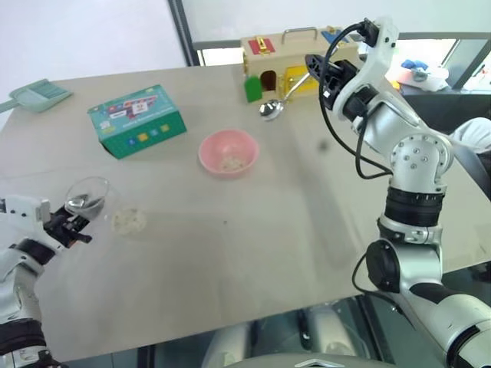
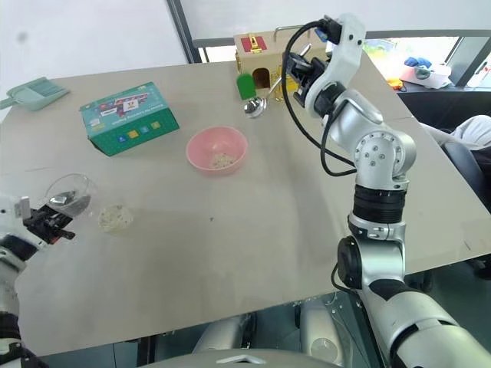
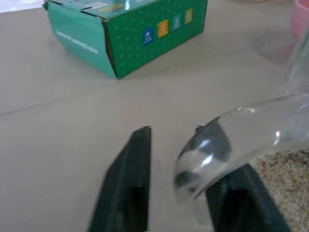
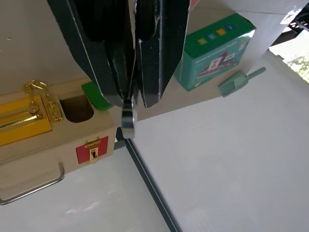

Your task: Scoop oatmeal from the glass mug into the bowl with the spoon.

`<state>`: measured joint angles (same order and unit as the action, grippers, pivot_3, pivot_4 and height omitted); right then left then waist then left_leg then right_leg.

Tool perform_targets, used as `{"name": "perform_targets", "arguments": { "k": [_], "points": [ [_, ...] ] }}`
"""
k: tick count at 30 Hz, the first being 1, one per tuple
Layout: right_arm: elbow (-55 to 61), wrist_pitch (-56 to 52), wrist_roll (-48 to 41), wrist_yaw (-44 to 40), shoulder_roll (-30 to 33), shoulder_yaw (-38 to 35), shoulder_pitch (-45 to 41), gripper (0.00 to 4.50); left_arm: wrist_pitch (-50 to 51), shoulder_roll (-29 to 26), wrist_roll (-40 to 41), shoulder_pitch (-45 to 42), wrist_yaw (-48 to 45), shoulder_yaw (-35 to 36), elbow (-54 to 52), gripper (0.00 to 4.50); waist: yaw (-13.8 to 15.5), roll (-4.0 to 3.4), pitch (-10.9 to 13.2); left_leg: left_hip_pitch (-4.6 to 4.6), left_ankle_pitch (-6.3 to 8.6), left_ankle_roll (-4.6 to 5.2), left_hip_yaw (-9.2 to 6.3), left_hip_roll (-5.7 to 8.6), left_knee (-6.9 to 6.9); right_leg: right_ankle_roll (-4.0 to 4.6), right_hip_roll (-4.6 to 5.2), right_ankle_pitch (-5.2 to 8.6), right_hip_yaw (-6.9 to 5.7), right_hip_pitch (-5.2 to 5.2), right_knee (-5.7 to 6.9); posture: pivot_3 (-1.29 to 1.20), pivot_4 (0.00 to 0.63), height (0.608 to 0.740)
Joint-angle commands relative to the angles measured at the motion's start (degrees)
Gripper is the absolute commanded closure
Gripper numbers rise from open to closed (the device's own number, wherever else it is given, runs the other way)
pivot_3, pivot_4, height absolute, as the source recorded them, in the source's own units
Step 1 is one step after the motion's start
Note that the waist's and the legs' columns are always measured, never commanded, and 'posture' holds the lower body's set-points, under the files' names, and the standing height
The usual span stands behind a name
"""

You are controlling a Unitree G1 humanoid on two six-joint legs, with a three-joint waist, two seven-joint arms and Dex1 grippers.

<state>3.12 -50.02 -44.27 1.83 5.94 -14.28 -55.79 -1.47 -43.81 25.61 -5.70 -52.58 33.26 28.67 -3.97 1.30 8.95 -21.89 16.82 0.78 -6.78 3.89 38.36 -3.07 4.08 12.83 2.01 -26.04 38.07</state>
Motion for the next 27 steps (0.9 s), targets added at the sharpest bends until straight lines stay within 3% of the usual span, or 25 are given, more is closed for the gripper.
{"name": "perform_targets", "arguments": {
  "k": [1,6,13,19,27],
  "points": [
    [3.3,0.1,-0.8,0.2,0.5,-0.7,-0.4,4.5,0.7,-0.1,0.0,-0.6,2.2,-0.1,-2.7,4.44,0.0,-0.01,0.0,0.0,0.0,0.0,0.0,0.0,0.0,0.0,0.0,0.0,-0.01,0.0,-0.01,0.0,0.15,0.74],
    [4.2,-0.4,-0.5,-0.3,0.9,0.2,0.1,4.5,3.8,2.0,0.9,-2.5,7.2,-0.8,-8.9,4.44,0.0,-0.01,0.0,-0.01,0.0,0.0,0.0,0.01,0.01,0.0,0.0,0.0,0.0,0.0,0.0,0.0,0.15,0.74],
    [5.9,-0.6,-0.7,-2.5,-0.9,4.2,-4.1,4.5,9.9,7.1,-1.7,-14.8,20.2,-8.2,-22.0,4.44,0.6,0.02,0.0,-0.11,0.0,0.0,-0.12,0.05,0.12,-0.01,0.04,-0.01,-0.14,0.01,0.01,0.0,0.15,0.74],
    [1.8,1.9,0.3,-4.8,-3.0,4.9,-10.5,4.5,8.6,12.8,-5.8,-27.3,27.5,-14.0,-18.0,4.44,-0.3,0.03,0.0,-0.09,0.0,-0.01,-0.09,0.06,0.08,-0.01,0.0,-0.01,-0.09,-0.01,-0.06,0.0,0.15,0.74],
    [-0.4,4.2,2.7,-5.9,-2.5,4.7,-12.6,4.5,1.8,15.9,-5.6,-31.0,26.3,-14.0,-12.8,4.44,-0.6,0.03,0.0,-0.14,-0.01,-0.02,-0.11,0.05,0.07,-0.01,0.0,-0.01,-0.09,-0.08,-0.06,0.0,0.15,0.74]
  ]
}}
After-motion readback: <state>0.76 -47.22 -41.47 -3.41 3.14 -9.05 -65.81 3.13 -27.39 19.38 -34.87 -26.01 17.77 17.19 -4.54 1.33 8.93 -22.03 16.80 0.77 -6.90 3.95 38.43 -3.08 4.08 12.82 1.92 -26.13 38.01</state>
